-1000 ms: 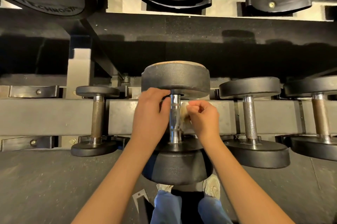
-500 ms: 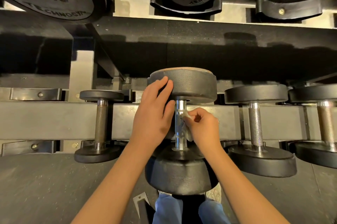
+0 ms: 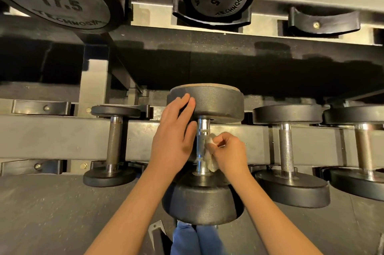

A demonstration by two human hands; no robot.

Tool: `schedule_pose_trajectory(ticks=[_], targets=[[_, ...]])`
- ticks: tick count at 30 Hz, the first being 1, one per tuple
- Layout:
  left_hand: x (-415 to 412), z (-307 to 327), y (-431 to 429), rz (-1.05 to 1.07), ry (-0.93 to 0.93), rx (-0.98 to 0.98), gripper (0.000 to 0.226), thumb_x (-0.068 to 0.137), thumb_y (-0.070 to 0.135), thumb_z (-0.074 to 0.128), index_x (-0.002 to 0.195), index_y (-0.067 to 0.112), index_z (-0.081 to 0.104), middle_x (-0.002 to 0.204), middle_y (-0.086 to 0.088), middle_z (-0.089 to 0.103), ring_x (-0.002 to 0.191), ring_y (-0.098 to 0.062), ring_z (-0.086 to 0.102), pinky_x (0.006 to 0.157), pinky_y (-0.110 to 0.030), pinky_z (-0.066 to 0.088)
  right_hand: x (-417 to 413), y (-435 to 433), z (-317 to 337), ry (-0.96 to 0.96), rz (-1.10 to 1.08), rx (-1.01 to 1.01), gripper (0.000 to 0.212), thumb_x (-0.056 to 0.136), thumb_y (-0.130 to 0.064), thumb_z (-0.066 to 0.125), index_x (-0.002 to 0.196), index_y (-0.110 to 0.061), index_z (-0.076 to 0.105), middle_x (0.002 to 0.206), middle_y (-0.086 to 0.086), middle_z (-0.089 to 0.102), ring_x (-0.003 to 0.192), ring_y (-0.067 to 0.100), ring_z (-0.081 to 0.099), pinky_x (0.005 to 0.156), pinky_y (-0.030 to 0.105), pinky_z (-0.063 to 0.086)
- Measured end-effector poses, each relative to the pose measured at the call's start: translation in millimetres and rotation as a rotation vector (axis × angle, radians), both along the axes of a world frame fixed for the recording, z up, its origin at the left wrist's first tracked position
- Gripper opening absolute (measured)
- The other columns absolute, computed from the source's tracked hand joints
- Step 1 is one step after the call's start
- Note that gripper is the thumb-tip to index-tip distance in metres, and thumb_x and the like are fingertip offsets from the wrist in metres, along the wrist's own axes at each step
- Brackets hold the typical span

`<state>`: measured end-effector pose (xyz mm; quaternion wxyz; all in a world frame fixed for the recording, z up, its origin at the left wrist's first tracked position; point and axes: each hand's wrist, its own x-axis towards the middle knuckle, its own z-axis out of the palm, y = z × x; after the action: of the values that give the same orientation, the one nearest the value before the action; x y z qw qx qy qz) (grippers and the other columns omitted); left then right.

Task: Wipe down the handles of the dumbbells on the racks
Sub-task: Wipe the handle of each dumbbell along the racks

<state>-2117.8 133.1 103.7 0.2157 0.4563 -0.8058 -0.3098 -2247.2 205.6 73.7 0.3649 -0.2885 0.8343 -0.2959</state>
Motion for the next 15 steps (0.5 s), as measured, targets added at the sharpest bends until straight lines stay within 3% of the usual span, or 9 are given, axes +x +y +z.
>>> schedule_pose_trajectory(ticks=[5,10,12,15], targets=[[-1,2,4,0.027,-0.012,0.050,0.054,0.098,0.017,0.047,0.148,0.022,0.028,0.154,0.010,0.024,0.140,0.001,0.013,0.109,-0.012,0.011,-1,-10,-2,-0.029,-0.113,-0.146,0.017,0.082,-0.009,0.070,0.072,-0.009,0.056,0.067,0.000,0.055,0.061,0.011,0.049,0.057,0.012,0.041],[-2,9,5,0.034,-0.059,0.083,0.055,0.099,0.018,0.046,0.149,0.024,0.025,0.156,0.011,0.020,0.142,-0.002,0.013,0.110,-0.014,0.013,-7,9,0,-0.132,0.160,0.046,0.022,0.078,-0.012,0.075,0.084,-0.015,0.054,0.078,-0.005,0.055,0.069,0.012,0.053,0.060,0.017,0.041],[-3,11,7,0.044,-0.076,0.096,0.055,0.099,0.019,0.045,0.150,0.026,0.023,0.156,0.013,0.017,0.143,-0.002,0.012,0.107,-0.010,0.011,-10,11,1,-0.158,0.179,0.070,0.023,0.076,-0.013,0.077,0.085,-0.012,0.056,0.075,-0.004,0.053,0.068,0.012,0.052,0.061,0.015,0.043],[-4,14,9,0.050,-0.074,0.111,0.056,0.099,0.021,0.045,0.150,0.029,0.020,0.156,0.016,0.015,0.143,-0.001,0.011,0.109,-0.014,0.016,-10,3,0,-0.120,0.112,-0.024,0.023,0.071,-0.010,0.079,0.076,-0.016,0.057,0.071,-0.004,0.054,0.065,0.010,0.053,0.058,0.009,0.040]])
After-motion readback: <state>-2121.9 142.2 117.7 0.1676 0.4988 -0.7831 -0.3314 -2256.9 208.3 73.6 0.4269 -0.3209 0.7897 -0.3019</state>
